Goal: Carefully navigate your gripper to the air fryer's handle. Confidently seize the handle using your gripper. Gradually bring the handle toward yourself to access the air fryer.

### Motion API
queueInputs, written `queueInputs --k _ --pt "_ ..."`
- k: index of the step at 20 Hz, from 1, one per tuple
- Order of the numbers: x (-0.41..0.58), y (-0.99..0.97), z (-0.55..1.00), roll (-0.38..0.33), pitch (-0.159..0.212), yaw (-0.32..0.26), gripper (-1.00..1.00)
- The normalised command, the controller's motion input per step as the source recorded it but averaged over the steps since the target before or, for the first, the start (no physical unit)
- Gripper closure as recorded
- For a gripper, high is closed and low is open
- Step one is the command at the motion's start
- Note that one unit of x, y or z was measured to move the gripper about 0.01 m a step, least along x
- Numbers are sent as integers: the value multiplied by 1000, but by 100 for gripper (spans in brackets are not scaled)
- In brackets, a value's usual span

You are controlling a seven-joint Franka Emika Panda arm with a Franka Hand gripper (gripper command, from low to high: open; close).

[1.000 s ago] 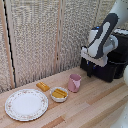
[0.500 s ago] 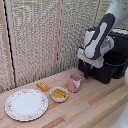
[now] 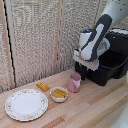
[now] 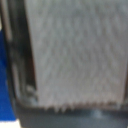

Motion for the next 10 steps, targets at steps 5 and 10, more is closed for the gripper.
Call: queueInputs --k 5,10 --pt "10 21 508 -23 38 13 -100" --pt "9 119 716 -47 64 4 -100"
